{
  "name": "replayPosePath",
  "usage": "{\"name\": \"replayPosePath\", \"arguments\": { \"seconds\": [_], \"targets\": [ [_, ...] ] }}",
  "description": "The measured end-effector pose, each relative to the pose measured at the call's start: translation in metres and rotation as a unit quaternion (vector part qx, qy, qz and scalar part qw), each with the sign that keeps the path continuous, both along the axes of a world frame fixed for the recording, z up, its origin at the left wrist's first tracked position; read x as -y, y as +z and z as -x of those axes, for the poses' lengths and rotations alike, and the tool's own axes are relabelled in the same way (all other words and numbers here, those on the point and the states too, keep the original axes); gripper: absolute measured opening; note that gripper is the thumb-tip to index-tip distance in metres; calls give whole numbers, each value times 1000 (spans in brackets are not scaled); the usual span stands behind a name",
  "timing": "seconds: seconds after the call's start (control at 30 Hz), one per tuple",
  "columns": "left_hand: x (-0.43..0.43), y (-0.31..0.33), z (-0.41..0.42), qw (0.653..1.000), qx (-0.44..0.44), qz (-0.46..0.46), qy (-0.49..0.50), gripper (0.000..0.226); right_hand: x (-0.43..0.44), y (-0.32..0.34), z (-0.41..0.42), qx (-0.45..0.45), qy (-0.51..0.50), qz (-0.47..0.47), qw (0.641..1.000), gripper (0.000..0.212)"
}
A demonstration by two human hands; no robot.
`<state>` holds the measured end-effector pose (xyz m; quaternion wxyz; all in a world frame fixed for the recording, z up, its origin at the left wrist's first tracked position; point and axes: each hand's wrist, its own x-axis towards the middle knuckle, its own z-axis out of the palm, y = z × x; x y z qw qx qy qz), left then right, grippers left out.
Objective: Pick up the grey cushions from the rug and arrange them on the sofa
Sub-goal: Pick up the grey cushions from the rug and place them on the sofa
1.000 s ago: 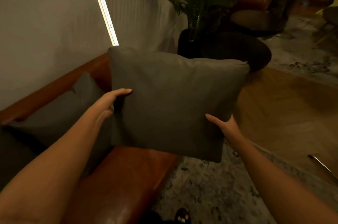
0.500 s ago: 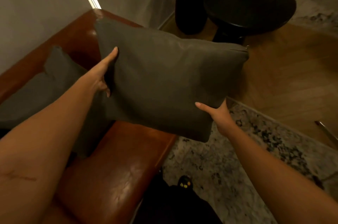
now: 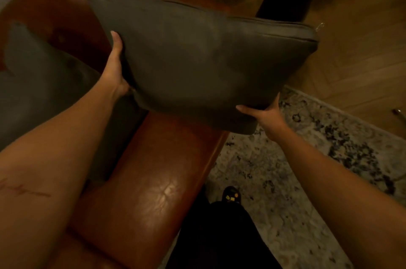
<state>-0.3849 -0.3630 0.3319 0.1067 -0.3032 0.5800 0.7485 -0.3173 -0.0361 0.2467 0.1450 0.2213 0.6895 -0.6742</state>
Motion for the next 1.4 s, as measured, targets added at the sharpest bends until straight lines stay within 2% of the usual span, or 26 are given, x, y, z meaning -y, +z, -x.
{"name": "replayPosePath", "arguments": {
  "seconds": [0.07,0.2,0.3,0.4,0.47,0.57,0.7,0.8,0.87,1.0,1.13,1.27,1.33,1.4],
  "targets": [
    [11,-10,9,1000,-10,13,3,70,6,-5,2,-1,-8,-10,1000,111],
    [21,-27,26,999,-18,32,-8,61,29,-24,-6,21,-20,-54,998,115],
    [37,-47,33,998,-16,57,-21,61,52,-45,-14,57,18,-67,996,102],
    [62,-74,34,996,24,73,-34,110,74,-62,-12,104,73,-56,990,94],
    [72,-87,37,996,22,72,-44,124,80,-64,-4,112,73,-63,989,91],
    [76,-91,42,998,3,54,-37,122,80,-63,-1,110,70,-70,989,94],
    [71,-84,36,999,-24,45,-13,102,88,-54,-11,72,33,-74,994,95],
    [77,-82,35,998,-22,55,29,109,97,-55,-6,54,23,-89,994,92],
    [80,-83,35,996,-9,84,27,110,102,-59,0,70,39,-91,993,97],
    [80,-92,41,991,36,131,-8,88,107,-64,6,104,55,-94,989,98],
    [82,-90,42,987,62,144,-21,86,104,-56,3,110,69,-108,986,95],
    [80,-77,29,987,61,146,-24,88,109,-47,-3,115,70,-93,986,94],
    [82,-69,16,986,65,150,-40,102,112,-46,-9,133,59,-74,987,96],
    [84,-61,1,983,83,153,-62,123,115,-41,-17,200,79,-40,976,102]
  ]
}}
